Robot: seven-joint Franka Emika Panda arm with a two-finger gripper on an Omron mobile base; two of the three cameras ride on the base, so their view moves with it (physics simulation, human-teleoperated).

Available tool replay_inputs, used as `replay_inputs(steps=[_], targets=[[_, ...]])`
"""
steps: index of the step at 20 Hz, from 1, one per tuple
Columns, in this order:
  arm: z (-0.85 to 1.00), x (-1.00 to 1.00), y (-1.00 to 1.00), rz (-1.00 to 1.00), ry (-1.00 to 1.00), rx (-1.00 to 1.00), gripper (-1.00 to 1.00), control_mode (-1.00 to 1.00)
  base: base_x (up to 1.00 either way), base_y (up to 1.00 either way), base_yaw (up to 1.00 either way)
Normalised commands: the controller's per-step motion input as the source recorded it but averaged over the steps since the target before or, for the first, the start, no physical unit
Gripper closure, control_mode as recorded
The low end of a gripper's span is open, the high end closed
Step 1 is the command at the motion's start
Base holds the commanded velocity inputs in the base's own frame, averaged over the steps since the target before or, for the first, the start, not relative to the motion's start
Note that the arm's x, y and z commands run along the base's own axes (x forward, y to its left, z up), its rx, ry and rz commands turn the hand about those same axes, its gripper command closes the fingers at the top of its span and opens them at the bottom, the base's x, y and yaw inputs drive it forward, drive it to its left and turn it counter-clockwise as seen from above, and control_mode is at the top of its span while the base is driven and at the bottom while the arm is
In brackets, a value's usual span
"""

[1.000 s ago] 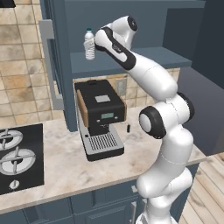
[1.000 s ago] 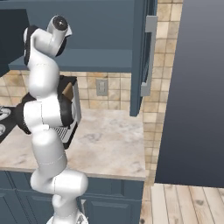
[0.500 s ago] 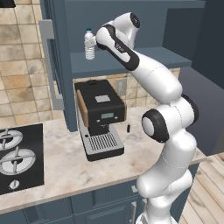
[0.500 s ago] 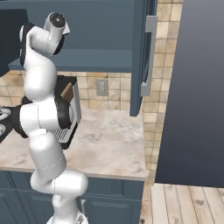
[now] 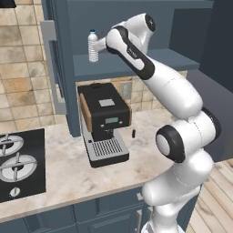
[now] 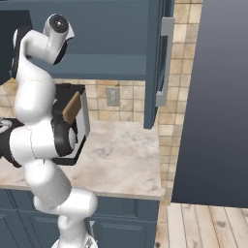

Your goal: Sort all alcoholic drinks to one cabinet, and non-alcoholic drinks to the other.

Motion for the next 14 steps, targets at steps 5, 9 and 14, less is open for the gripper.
replay_inputs(steps=[5, 9, 14], targets=[[0.0, -0.52, -0.16, -0.01, -0.09, 0.02, -1.0, -1.0, 0.0, 0.0, 0.0], [0.05, -0.53, -0.14, -0.02, -0.05, 0.01, -1.0, -1.0, 0.0, 0.0, 0.0], [0.13, -0.6, -0.09, -0.06, 0.0, 0.0, -1.0, -1.0, 0.0, 0.0, 0.0]])
